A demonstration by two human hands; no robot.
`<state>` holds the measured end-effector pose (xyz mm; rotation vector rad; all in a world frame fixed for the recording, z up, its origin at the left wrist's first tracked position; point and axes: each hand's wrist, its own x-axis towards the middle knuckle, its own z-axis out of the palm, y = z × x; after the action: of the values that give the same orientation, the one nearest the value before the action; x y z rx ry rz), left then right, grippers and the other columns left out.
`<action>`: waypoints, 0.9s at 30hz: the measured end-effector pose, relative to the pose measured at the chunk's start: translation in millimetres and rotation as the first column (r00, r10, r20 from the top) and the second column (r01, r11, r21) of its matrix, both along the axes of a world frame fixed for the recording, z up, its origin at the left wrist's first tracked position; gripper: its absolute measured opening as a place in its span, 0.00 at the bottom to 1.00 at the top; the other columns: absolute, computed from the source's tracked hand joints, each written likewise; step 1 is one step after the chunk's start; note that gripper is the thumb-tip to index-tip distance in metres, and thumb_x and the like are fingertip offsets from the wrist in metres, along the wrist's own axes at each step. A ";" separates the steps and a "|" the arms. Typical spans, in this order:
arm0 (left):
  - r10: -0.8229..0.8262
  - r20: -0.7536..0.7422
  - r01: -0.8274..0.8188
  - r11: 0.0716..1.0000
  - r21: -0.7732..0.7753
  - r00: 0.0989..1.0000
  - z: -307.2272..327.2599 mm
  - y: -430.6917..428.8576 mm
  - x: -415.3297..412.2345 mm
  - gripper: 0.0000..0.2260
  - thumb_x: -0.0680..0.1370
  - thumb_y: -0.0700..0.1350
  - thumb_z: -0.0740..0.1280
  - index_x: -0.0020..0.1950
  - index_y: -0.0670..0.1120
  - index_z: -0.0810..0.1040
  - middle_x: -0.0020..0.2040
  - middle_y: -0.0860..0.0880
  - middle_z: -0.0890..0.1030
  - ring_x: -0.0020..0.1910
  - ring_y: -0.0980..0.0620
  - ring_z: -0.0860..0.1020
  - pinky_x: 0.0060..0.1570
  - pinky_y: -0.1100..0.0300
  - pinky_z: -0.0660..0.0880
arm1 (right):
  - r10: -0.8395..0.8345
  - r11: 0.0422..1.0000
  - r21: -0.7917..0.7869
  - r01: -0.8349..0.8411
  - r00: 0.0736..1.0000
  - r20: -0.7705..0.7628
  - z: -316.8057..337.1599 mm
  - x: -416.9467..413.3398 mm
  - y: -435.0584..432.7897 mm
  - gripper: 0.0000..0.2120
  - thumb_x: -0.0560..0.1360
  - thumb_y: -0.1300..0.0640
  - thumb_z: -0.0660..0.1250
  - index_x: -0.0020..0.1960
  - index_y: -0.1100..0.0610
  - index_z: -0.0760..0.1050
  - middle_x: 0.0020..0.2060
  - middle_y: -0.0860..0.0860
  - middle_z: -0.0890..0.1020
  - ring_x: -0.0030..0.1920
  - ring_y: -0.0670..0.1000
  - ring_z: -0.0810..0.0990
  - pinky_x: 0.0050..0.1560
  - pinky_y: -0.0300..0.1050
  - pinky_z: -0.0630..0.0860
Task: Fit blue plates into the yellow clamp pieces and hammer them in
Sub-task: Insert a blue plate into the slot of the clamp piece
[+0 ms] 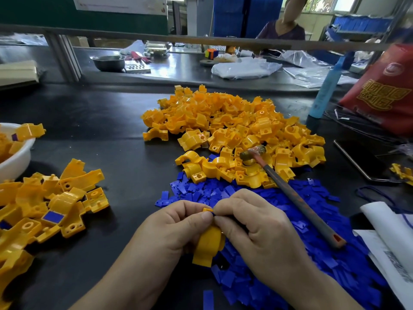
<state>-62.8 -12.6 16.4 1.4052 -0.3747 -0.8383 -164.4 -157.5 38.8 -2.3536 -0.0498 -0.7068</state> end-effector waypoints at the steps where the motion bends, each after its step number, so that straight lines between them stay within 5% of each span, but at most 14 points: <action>1: -0.007 -0.011 0.007 1.000 0.002 1.000 -0.4 0.6 0.0 0.17 0.60 0.54 0.76 0.46 0.50 0.86 0.47 0.40 0.86 0.45 0.42 0.84 0.43 0.51 0.81 | 0.001 1.000 -0.001 -0.001 1.000 -0.004 -0.1 0.3 -0.2 0.05 0.77 0.56 0.67 0.51 0.50 0.79 0.42 0.43 0.76 0.44 0.45 0.78 0.40 0.35 0.76; 7: 0.000 0.019 0.000 1.000 -0.023 1.000 4.1 3.4 -0.6 0.17 0.62 0.53 0.75 0.48 0.48 0.85 0.48 0.36 0.85 0.46 0.37 0.84 0.47 0.44 0.80 | -0.058 0.991 0.111 0.069 0.993 -0.106 -1.7 0.2 2.3 0.04 0.75 0.50 0.65 0.50 0.43 0.76 0.44 0.41 0.75 0.48 0.45 0.77 0.45 0.36 0.76; 13: 0.058 0.059 -0.057 0.998 -0.019 0.997 5.3 3.3 -1.9 0.16 0.63 0.54 0.74 0.47 0.50 0.86 0.48 0.37 0.85 0.51 0.31 0.81 0.52 0.34 0.77 | 0.083 0.871 0.487 0.061 0.959 -0.270 0.7 0.1 6.9 0.04 0.77 0.48 0.63 0.49 0.43 0.76 0.41 0.46 0.81 0.38 0.47 0.82 0.37 0.41 0.81; 20: 0.063 0.166 -0.070 0.997 0.037 0.984 5.8 4.1 -0.5 0.12 0.66 0.55 0.79 0.45 0.52 0.85 0.44 0.44 0.86 0.44 0.43 0.85 0.49 0.43 0.81 | 0.048 0.885 0.460 0.076 0.967 -0.251 0.4 -0.7 11.6 0.04 0.76 0.48 0.63 0.49 0.42 0.76 0.42 0.44 0.81 0.37 0.47 0.82 0.36 0.39 0.80; 27: 0.058 0.159 -0.074 0.993 0.092 0.986 13.1 3.7 -0.7 0.14 0.60 0.56 0.71 0.43 0.54 0.86 0.42 0.45 0.86 0.42 0.46 0.85 0.43 0.50 0.80 | -0.032 0.953 0.290 0.085 0.982 -0.184 -1.1 1.4 14.3 0.05 0.77 0.47 0.61 0.52 0.41 0.74 0.43 0.40 0.79 0.43 0.43 0.80 0.41 0.38 0.79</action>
<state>-63.5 -8.9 29.5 1.5713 -0.4091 -0.7019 -163.1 -143.2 37.7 -2.1236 0.1933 -0.4905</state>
